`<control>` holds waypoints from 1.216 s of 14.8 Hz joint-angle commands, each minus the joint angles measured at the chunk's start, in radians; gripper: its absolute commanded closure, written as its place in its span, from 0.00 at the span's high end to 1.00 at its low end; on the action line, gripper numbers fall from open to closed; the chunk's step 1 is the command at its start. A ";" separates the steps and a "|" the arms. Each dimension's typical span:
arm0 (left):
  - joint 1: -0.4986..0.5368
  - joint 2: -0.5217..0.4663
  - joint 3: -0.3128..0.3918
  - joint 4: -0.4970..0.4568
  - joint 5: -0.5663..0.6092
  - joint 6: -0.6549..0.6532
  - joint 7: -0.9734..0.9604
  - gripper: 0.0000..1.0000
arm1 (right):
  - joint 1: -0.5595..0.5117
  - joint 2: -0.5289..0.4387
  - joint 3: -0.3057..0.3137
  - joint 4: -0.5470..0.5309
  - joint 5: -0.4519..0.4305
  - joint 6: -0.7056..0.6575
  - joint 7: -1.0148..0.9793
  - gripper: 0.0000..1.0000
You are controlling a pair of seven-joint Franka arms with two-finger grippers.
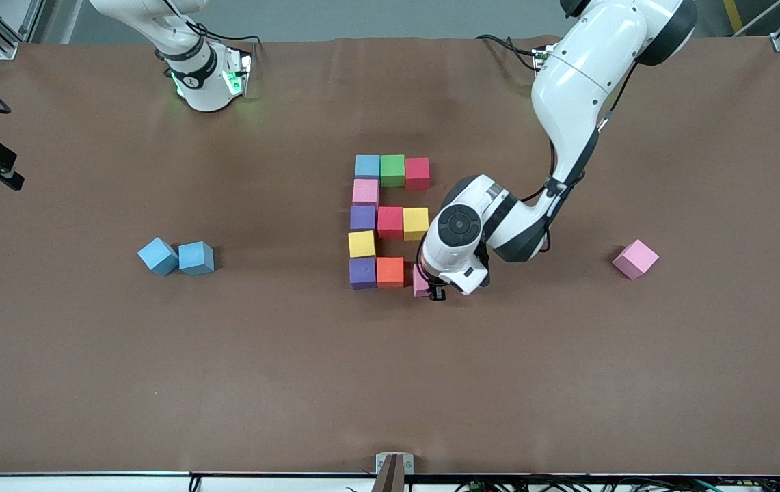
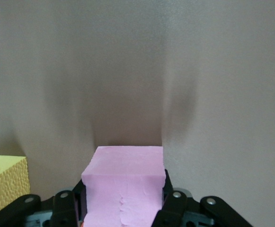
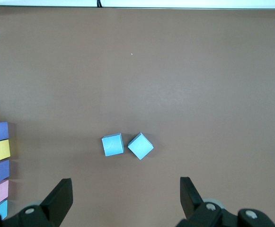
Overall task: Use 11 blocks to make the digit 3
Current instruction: 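Lower the pink cube next to the orange cube and open the left gripper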
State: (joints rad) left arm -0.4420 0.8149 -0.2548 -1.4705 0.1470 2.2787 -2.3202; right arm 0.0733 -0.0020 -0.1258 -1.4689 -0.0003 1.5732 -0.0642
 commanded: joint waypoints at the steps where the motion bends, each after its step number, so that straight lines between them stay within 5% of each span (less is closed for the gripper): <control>1: -0.014 0.015 0.012 0.033 -0.006 -0.022 0.016 0.25 | 0.003 0.004 0.002 0.012 -0.006 0.001 0.014 1.00; 15: -0.063 0.061 0.014 0.073 -0.004 -0.024 0.019 0.27 | 0.003 0.004 0.002 0.012 -0.006 0.001 0.014 1.00; 18: -0.061 0.061 0.015 0.073 -0.001 -0.022 0.030 0.53 | 0.003 0.004 0.002 0.010 -0.006 0.001 0.014 1.00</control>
State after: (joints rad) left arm -0.4866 0.8452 -0.2505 -1.4290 0.1471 2.2715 -2.3100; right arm 0.0733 -0.0020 -0.1258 -1.4689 -0.0003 1.5734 -0.0642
